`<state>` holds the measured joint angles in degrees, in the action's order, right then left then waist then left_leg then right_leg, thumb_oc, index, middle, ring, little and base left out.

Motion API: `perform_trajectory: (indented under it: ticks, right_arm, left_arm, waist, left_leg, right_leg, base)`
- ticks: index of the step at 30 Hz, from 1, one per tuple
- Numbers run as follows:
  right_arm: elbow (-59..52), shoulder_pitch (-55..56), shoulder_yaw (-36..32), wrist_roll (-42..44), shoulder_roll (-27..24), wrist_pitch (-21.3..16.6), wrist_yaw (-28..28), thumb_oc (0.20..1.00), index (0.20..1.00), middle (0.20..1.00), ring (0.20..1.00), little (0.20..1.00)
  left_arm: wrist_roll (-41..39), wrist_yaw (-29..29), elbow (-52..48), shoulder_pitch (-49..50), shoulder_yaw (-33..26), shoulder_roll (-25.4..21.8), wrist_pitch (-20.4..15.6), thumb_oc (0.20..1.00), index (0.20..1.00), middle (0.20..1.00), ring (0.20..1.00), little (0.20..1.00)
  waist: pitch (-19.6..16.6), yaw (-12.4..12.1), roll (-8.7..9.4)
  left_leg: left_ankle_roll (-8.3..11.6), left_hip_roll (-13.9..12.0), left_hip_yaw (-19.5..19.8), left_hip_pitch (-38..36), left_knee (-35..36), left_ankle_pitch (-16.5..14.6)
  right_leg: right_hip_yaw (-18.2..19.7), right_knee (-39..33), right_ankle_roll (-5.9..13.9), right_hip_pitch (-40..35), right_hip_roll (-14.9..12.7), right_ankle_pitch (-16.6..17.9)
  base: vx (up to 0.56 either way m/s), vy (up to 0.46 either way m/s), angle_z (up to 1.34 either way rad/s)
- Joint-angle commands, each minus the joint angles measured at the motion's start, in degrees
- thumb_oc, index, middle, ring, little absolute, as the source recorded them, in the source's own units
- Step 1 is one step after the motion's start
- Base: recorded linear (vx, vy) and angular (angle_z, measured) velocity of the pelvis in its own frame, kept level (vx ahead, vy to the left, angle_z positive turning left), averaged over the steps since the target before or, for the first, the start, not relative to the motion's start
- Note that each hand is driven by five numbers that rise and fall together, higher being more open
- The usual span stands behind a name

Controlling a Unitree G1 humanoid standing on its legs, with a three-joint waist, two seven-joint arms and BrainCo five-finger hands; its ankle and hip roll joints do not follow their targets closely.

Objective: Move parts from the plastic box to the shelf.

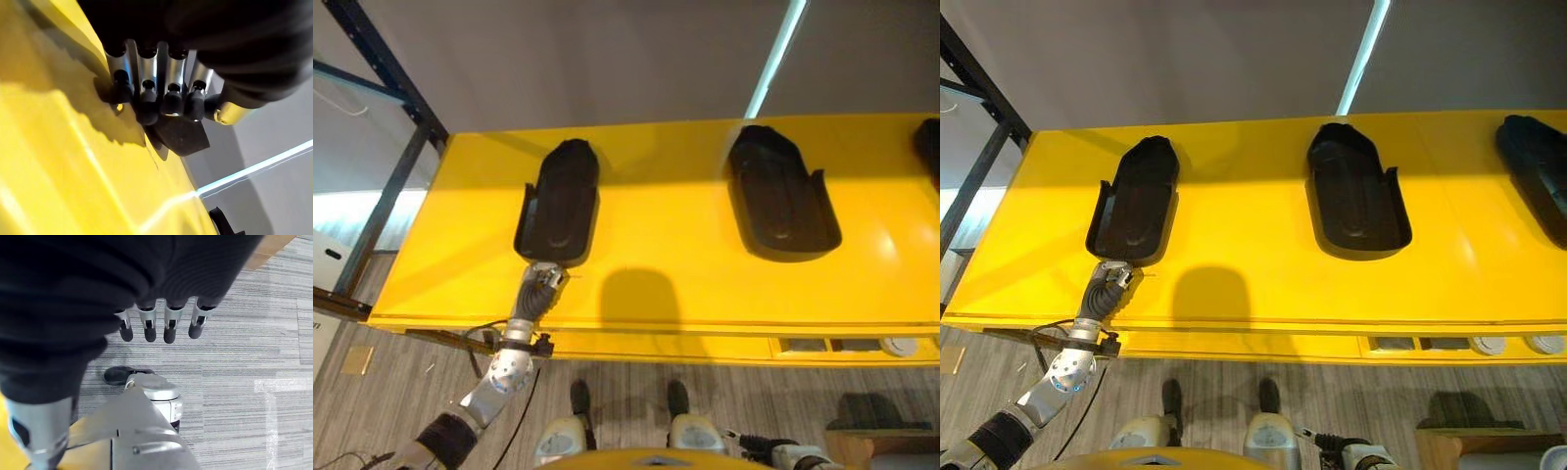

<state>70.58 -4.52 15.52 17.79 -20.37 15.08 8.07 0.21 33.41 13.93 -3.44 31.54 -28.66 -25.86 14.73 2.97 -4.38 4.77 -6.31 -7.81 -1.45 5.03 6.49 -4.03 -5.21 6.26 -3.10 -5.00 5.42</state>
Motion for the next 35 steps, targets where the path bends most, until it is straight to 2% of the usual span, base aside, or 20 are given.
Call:
perform_trajectory:
  ticks: [1, 6, 13, 14, 15, 16, 18, 21, 22, 23, 26, 28, 30, 31, 32, 35]
  right_arm:
    - [0.28, 1.7, 2.44, -1.51, 1.63, 1.42, 0.29, 1.0, 1.0, 1.0, 1.0, 1.0]
    - [0.33, 1.41, 2.6, -3.75, 1.39, 1.35, 0.93, 1.0, 1.0, 1.0, 1.0, 1.0]
    - [0.65, 1.75, 2.2, -2.31, 1.6, 1.26, 0.42, 1.0, 1.0, 1.0, 1.0, 1.0]
    - [1.04, 1.7, 1.74, -1.54, 1.71, 1.11, 0.31, 1.0, 1.0, 1.0, 1.0, 1.0]
    - [1.41, 1.59, 1.29, -0.66, 1.79, 1.11, 0.39, 1.0, 1.0, 1.0, 1.0, 1.0]
    - [1.45, 1.6, 1.23, -0.53, 1.81, 1.11, 0.36, 1.0, 1.0, 1.0, 1.0, 1.0]
    - [1.51, 1.41, 0.72, 0.11, 1.8, 1.55, 0.39, 1.0, 1.0, 1.0, 1.0, 1.0]
    - [2.02, 1.31, 0.18, 1.06, 1.76, 1.44, 0.84, 1.0, 1.0, 1.0, 1.0, 1.0]
    - [2.64, 0.96, 0.1, 2.85, 2.01, 1.53, 0.85, 1.0, 1.0, 1.0, 1.0, 1.0]
    - [2.71, 0.92, 0.12, 3.06, 2.05, 1.54, 0.82, 1.0, 1.0, 1.0, 1.0, 1.0]
    - [3.37, 0.52, 0.04, 3.97, 2.29, 1.31, 0.74, 1.0, 1.0, 1.0, 1.0, 1.0]
    - [4.52, -0.02, -0.29, 4.52, 2.39, 0.69, 0.66, 1.0, 1.0, 1.0, 1.0, 1.0]
    - [5.37, -0.68, -0.31, 5.17, 2.59, 0.34, 0.24, 1.0, 1.0, 1.0, 1.0, 1.0]
    - [5.44, -0.8, -0.34, 5.33, 2.59, 0.28, 0.12, 1.0, 1.0, 1.0, 1.0, 1.0]
    - [5.44, -1.11, -0.4, 5.74, 2.5, 0.36, -0.15, 1.0, 1.0, 1.0, 1.0, 1.0]
    - [5.01, -1.5, -0.21, 5.96, 2.68, 0.88, -1.15, 1.0, 1.0, 1.0, 1.0, 1.0]
  left_arm:
    - [0.51, 0.65, 1.49, -3.95, -0.23, 0.25, -0.68, 0.2, 0.2, 0.2, 0.2, 0.2]
    - [1.01, 0.68, 1.92, -3.49, -0.48, 0.49, -1.95, 0.2, 0.2, 0.2, 0.2, 0.2]
    - [0.94, -1.35, 0.38, -3.84, -0.73, 0.01, -1.18, 0.2, 0.2, 0.2, 0.2, 0.2]
    - [0.72, -0.11, 0.0, -3.09, -0.99, -0.24, -1.37, 0.2, 0.2, 0.2, 0.2, 0.2]
    - [0.91, 3.84, -0.69, -1.63, -1.82, -0.59, -2.21, 0.2, 0.2, 0.2, 0.2, 0.2]
    - [0.97, 4.25, -0.79, -1.27, -2.01, -0.64, -2.15, 0.2, 0.2, 0.2, 0.2, 0.2]
    - [-0.14, 7.8, -1.15, 0.96, -3.52, -0.76, -0.44, 0.2, 0.2, 0.2, 0.2, 0.2]
    - [-5.9, 12.4, 2.27, 4.89, -6.27, 0.51, 2.19, 0.2, 0.2, 0.2, 0.2, 0.2]
    - [-4.97, 14.26, 9.94, 8.92, -8.76, 2.96, 2.22, 0.937, 0.937, 0.937, 0.937, 0.937]
    - [-4.67, 14.35, 10.91, 9.26, -8.97, 3.31, 2.15, 1.0, 1.0, 1.0, 1.0, 1.0]
    - [-5.27, 15.25, 16.8, 11.27, -10.02, 5.39, 2.32, 1.0, 1.0, 1.0, 1.0, 1.0]
    - [-9.37, 16.35, 25.8, 13.38, -11.72, 8.41, 4.34, 1.0, 1.0, 1.0, 1.0, 1.0]
    - [-12.86, 15.52, 37.13, 14.02, -15.77, 11.6, 3.89, 1.0, 1.0, 1.0, 1.0, 1.0]
    - [-14.04, 14.88, 39.03, 14.05, -16.37, 11.94, 4.11, 1.0, 1.0, 1.0, 1.0, 1.0]
    - [-18.51, 12.44, 44.04, 14.03, -17.98, 12.65, 4.99, 1.0, 1.0, 1.0, 1.0, 1.0]
    - [-22.02, 6.21, 50.84, 13.25, -21.14, 13.75, 3.0, 1.0, 1.0, 1.0, 1.0, 1.0]
  waist:
    - [0.82, 0.28, 0.98]
    - [0.64, 0.22, 0.9]
    - [-0.58, -0.09, 0.89]
    - [-0.98, -0.46, 0.9]
    - [-1.3, -1.04, 0.89]
    - [-1.37, -1.13, 0.9]
    - [-1.72, -2.01, 0.97]
    - [-2.01, -3.49, 1.17]
    - [-2.24, -5.17, 1.52]
    - [-2.25, -5.31, 1.55]
    - [-2.35, -6.3, 1.6]
    - [-2.78, -7.21, 1.55]
    - [-3.23, -7.56, 1.59]
    - [-3.33, -7.53, 1.59]
    - [-3.65, -7.47, 1.64]
    - [-4.12, -7.1, 1.87]
  left_leg:
    - [0.93, -1.27, -1.46, -0.63, -0.03, -6.35]
    - [1.05, -1.49, -1.81, -0.79, -0.03, -6.13]
    - [0.96, -1.16, -1.74, -1.7, -0.03, -6.68]
    - [0.9, -1.05, -1.62, -1.99, -0.03, -6.85]
    - [0.86, -0.93, -1.32, -2.26, -0.03, -6.97]
    - [0.85, -0.89, -1.26, -2.32, -0.03, -7.0]
    - [0.79, -0.74, -0.71, -2.64, -0.03, -7.11]
    - [0.82, -0.35, 0.52, -3.03, -0.03, -7.16]
    - [0.92, -0.02, 1.86, -3.28, -0.03, -6.92]
    - [0.93, 0.01, 2.04, -3.28, -0.03, -6.87]
    - [1.04, 0.11, 3.01, -3.38, -0.04, -6.7]
    - [1.2, 0.2, 3.98, -3.62, -0.07, -6.54]
    - [1.43, 0.22, 4.43, -3.7, -0.16, -6.13]
    - [1.46, 0.23, 4.5, -3.73, -0.15, -6.07]
    - [1.57, 0.25, 4.67, -3.76, -0.23, -5.94]
    - [1.51, 0.2, 4.64, -3.93, -0.45, -6.03]
  right_leg:
    - [0.02, 0.21, -1.97, -1.77, 1.46, -7.25]
    - [-0.06, 0.21, -2.06, -2.19, 1.47, -7.32]
    - [-0.42, 0.21, -1.92, -3.18, 1.26, -7.69]
    - [-0.73, 0.21, -1.89, -3.62, 1.13, -7.89]
    - [-1.14, 0.21, -1.91, -4.09, 1.0, -8.08]
    - [-1.21, 0.21, -1.91, -4.2, 0.98, -8.14]
    - [-1.84, 0.21, -2.04, -4.85, 0.87, -8.4]
    - [-3.21, 0.21, -2.13, -5.7, 0.68, -8.59]
    - [-4.69, 0.21, -2.38, -6.37, 0.7, -8.62]
    - [-4.85, 0.21, -2.42, -6.44, 0.71, -8.63]
    - [-5.76, 0.21, -2.69, -6.8, 0.76, -8.72]
    - [-6.61, 0.21, -2.86, -7.28, 0.77, -8.81]
    - [-7.14, 0.21, -2.78, -7.51, 0.63, -8.65]
    - [-7.18, 0.21, -2.74, -7.56, 0.6, -8.62]
    - [-7.23, 0.21, -2.64, -7.62, 0.51, -8.51]
    - [-6.98, 0.48, -2.57, -7.7, 0.35, -8.6]
  base:
    - [-0.01, 0.0, -0.08]
    - [-0.02, 0.008, -0.01]
    - [-0.01, 0.001, 0.0]
    - [-0.04, -0.025, 0.0]
    - [-0.04, -0.025, -0.01]
    - [0.0, 0.0, 0.0]
    - [-0.02, -0.016, 0.02]
    - [-0.06, -0.064, 0.13]
    - [-0.08, -0.09, 0.36]
    - [-0.09, -0.095, 0.4]
    - [-0.04, -0.032, 0.28]
    - [-0.04, -0.019, 0.2]
    - [-0.03, 0.009, 0.37]
    - [-0.01, 0.026, 0.31]
    - [0.0, 0.028, 0.13]
    - [0.01, 0.033, 0.01]
